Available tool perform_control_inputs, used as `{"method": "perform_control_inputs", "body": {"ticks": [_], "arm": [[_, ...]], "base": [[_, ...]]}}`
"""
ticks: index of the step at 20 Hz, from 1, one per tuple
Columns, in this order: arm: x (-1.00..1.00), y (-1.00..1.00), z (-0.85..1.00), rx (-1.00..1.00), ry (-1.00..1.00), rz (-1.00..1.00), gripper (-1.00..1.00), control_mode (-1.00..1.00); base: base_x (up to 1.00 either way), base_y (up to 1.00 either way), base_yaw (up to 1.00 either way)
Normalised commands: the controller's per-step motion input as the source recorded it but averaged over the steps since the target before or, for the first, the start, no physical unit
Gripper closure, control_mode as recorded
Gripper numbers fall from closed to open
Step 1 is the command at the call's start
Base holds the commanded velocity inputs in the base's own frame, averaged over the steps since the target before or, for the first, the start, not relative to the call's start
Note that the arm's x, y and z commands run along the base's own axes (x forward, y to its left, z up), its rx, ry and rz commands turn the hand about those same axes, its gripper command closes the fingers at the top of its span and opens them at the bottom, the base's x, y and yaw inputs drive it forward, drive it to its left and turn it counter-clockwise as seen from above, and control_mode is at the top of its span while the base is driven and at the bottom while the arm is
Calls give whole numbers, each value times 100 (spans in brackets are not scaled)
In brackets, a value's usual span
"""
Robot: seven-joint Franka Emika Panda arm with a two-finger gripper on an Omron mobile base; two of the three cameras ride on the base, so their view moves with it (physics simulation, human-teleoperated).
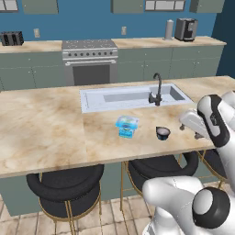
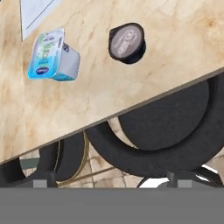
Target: Stack the yogurt containers by placing the smaller containers on top of the larger containers.
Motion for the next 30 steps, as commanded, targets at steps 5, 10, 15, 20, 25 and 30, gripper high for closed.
{"method": "perform_control_inputs", "body": {"ticks": [5, 10, 15, 20, 25, 30], "arm": [[32, -2, -3, 14, -1, 0, -100, -100], [33, 0, -4, 13, 0, 0, -100, -100], [24, 0, -24, 6, 0, 0, -100, -100], [21, 0, -27, 2, 0, 0, -100, -100], [18, 0, -22, 1, 0, 0, -100, -100], [13, 0, -11, 0, 0, 0, -100, -100]], "base": [[0, 0, 0], [0, 0, 0], [0, 0, 0], [0, 0, 0], [0, 0, 0], [0, 0, 0]]}}
